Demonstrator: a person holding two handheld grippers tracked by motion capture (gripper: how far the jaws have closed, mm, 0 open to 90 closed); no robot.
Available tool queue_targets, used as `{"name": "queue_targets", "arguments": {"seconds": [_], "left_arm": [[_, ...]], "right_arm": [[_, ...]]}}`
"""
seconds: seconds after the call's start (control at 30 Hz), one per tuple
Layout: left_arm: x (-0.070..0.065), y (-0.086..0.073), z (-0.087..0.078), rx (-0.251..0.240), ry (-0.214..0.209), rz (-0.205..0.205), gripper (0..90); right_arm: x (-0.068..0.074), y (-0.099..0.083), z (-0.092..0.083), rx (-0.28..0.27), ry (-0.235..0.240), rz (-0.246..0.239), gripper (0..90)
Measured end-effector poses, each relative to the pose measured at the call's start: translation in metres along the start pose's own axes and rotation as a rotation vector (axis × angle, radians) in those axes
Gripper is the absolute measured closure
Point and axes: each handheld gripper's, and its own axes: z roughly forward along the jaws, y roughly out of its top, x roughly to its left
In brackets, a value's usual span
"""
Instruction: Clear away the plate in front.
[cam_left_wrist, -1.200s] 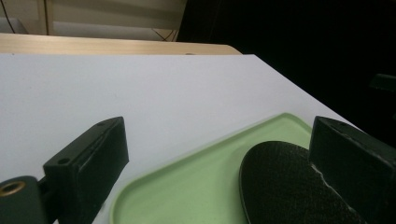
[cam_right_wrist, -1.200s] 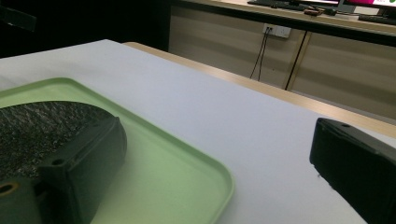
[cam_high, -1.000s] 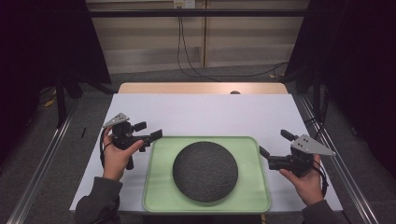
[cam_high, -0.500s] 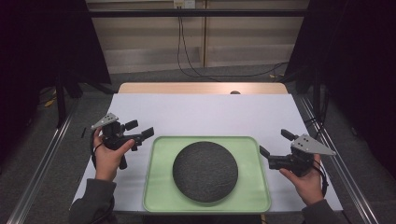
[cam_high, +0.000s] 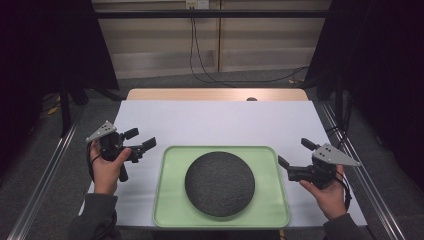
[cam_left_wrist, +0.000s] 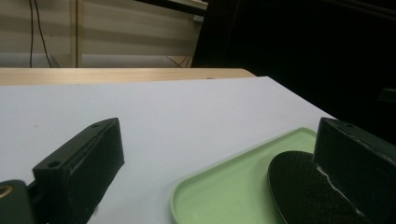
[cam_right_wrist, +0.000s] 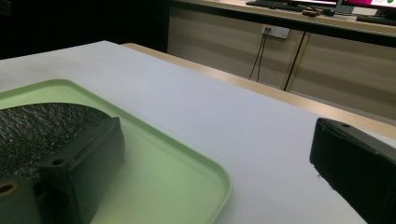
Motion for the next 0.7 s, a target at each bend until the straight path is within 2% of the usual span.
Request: {"name": "queue_targets", "arguments": {"seconds": [0.03, 0.07, 0.1, 0.2, 0.27, 0.43, 0.7], "left_arm": [[0.002, 0.0, -0.003, 0.005, 0.007, 0.015, 1.5], [0.003, 0.0, -0.004, -0.009, -0.003, -0.003, 1.5], [0.005, -0.001, -0.005, 0.0, -0.001, 0.013, 1.5], [0.005, -0.001, -0.008, -0.027, 0.024, -0.003, 1.5], [0.008, -0.001, -0.011, -0.019, 0.017, 0.017, 1.5], [0.01, -0.002, -0.014, -0.021, 0.035, 0.011, 1.5], [0.014, -0.005, -0.018, -0.018, 0.034, 0.027, 2.0]], "right_arm": [[0.0, 0.0, 0.0, 0.0, -0.001, 0.001, 2.5], [0.0, 0.0, 0.0, 0.0, 0.0, 0.002, 2.5], [0.0, 0.0, 0.0, 0.0, 0.0, 0.002, 2.5], [-0.001, 0.0, 0.0, -0.003, 0.001, -0.001, 2.5], [-0.001, 0.0, 0.0, -0.003, -0.003, 0.001, 2.5], [-0.001, 0.0, 0.0, 0.0, -0.005, 0.006, 2.5], [-0.002, 0.0, 0.0, 0.003, -0.005, 0.006, 2.5]]}}
